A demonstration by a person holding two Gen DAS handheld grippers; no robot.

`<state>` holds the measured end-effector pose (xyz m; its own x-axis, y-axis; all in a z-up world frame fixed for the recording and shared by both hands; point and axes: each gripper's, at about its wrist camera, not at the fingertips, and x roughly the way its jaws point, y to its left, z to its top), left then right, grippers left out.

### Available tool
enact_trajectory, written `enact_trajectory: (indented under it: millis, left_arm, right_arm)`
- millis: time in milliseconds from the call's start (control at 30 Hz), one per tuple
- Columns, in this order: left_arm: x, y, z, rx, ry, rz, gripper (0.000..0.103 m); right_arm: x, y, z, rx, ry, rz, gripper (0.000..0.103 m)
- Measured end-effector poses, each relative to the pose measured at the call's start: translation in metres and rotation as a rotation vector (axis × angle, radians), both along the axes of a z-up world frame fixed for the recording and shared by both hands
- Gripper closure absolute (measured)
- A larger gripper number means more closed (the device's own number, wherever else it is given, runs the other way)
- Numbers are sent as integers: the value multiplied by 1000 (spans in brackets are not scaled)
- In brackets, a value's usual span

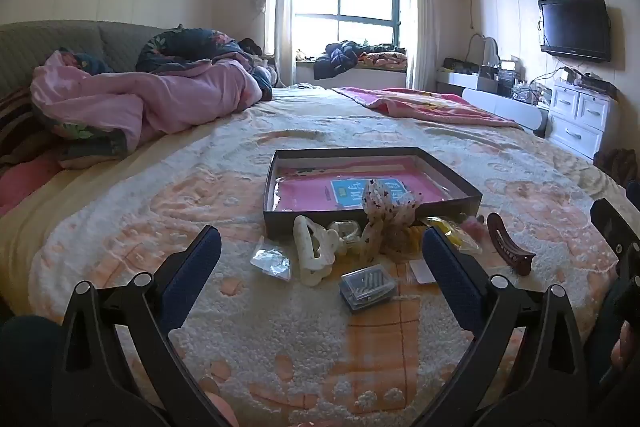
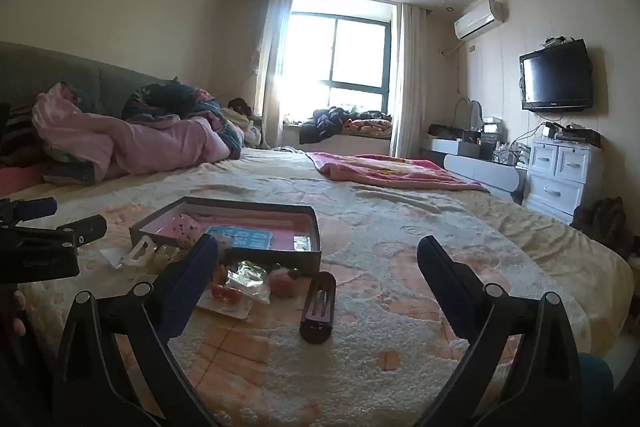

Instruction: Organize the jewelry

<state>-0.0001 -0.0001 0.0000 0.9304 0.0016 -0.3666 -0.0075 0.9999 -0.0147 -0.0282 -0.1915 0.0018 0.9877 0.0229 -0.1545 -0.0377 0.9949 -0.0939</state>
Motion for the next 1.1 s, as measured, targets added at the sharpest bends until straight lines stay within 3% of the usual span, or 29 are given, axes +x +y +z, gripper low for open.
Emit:
enact_trajectory:
  millis: [1100]
  left_arm:
    - [0,1,0,-13,6,-5,11]
  right_arm:
    - [1,1,-3,-3,9,28,6]
